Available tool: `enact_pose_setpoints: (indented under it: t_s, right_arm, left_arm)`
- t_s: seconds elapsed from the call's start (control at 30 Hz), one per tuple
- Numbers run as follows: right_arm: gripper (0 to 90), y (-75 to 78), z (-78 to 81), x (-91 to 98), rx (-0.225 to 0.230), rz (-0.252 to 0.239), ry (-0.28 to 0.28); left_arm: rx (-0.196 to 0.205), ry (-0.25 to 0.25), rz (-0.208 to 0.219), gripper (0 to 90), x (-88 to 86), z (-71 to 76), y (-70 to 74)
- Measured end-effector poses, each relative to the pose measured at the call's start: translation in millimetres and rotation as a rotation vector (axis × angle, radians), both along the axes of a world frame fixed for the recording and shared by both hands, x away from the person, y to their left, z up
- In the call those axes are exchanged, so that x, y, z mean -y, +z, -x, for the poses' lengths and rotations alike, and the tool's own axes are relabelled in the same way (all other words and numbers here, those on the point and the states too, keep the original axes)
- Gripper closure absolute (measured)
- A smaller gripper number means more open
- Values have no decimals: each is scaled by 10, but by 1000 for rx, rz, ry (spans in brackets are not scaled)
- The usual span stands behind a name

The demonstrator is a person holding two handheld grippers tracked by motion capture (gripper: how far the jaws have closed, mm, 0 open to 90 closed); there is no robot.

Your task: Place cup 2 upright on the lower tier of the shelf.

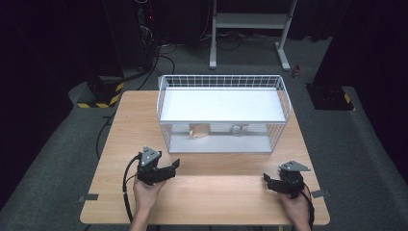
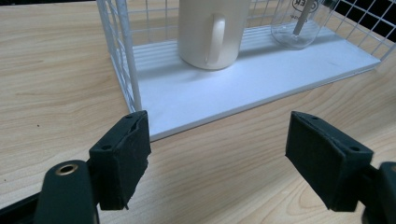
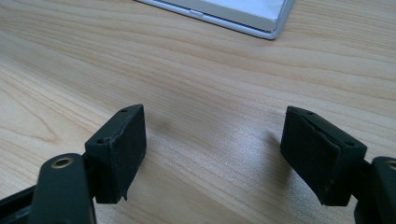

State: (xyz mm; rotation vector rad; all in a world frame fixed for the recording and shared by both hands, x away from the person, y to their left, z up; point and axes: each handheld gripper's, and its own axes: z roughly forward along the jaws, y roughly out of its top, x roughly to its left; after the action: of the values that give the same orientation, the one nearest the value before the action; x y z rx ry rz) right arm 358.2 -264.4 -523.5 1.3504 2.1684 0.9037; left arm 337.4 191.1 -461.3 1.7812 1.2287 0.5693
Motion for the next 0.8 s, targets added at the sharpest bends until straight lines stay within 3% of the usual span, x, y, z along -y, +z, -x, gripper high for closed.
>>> enact_pose_setpoints:
  t_s: [0.8]
  right_arm:
    - [228, 0, 0, 1, 0, 2, 0]
  left_arm:
    - [-45, 25, -23, 226, -88, 70, -171]
